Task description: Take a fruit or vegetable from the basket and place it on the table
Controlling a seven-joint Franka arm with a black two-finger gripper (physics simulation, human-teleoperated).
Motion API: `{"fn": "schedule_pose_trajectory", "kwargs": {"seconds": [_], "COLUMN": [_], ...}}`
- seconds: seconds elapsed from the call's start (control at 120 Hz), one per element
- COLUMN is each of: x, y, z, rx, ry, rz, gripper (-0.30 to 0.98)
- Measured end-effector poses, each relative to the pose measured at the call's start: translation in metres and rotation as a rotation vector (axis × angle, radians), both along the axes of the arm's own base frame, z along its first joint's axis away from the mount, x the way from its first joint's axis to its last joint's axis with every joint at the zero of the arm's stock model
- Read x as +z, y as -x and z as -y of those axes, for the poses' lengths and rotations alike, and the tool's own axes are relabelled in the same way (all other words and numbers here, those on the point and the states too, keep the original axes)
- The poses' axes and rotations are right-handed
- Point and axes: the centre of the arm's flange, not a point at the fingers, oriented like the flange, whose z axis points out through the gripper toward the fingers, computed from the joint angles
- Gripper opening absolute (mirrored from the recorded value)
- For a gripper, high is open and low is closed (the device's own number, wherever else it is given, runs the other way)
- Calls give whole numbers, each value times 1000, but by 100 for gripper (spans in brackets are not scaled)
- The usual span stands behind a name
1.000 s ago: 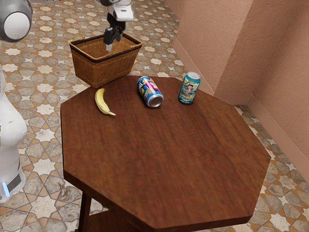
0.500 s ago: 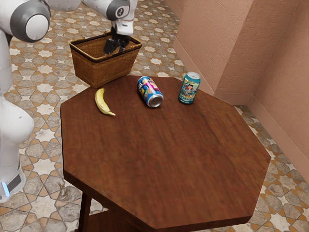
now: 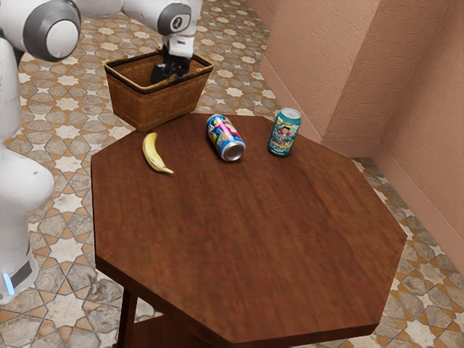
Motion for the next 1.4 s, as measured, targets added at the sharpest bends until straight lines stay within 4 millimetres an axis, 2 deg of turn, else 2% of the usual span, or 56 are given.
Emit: {"fn": "schedule_pose_trajectory", "kwargs": {"seconds": [0.2, 0.375, 0.733, 1.4], "x": [-16, -32, -54, -73], "y": [-10, 1, 3, 0], "z": [6, -12, -9, -16], "rx": [-51, -43, -90, -116], "ry": [28, 59, 100, 110], "rz": [-18, -39, -71, -62], "gripper": [69, 69, 69, 69]}}
